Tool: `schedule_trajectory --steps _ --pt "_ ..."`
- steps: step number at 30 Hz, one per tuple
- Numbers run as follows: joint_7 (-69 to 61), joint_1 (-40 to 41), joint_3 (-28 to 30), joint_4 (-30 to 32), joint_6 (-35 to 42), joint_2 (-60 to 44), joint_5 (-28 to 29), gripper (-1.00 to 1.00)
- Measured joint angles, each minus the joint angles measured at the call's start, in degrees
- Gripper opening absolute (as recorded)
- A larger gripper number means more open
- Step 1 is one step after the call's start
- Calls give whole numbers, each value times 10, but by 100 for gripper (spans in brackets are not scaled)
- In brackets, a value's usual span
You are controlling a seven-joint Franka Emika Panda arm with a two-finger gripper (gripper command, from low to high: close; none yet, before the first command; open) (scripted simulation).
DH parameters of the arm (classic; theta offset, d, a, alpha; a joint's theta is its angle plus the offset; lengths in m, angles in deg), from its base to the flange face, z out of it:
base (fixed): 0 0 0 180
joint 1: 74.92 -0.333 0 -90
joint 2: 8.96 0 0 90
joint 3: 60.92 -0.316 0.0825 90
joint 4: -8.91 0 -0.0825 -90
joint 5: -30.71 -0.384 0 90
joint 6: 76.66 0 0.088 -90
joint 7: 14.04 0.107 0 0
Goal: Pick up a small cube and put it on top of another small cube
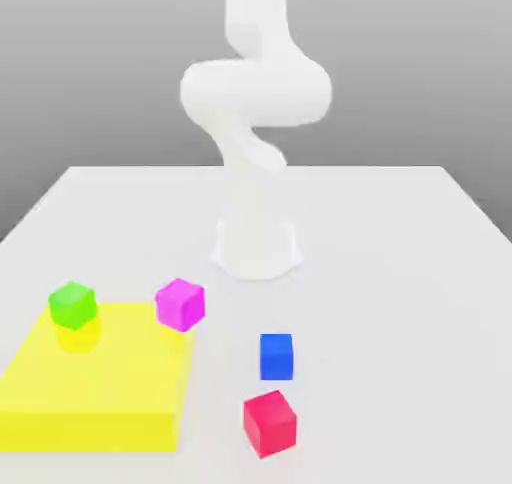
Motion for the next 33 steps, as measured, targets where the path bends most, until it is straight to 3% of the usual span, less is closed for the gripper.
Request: schedule_trajectory --steps 17,25,26,33 --pt "22 -23 -26 338 -283 -315 -13 0" --pt "38 -46 -4 343 -457 -531 4 0" --pt "37 -50 -1 339 -474 -551 3 -100" --pt "40 -51 0 338 -478 -556 6 -100"
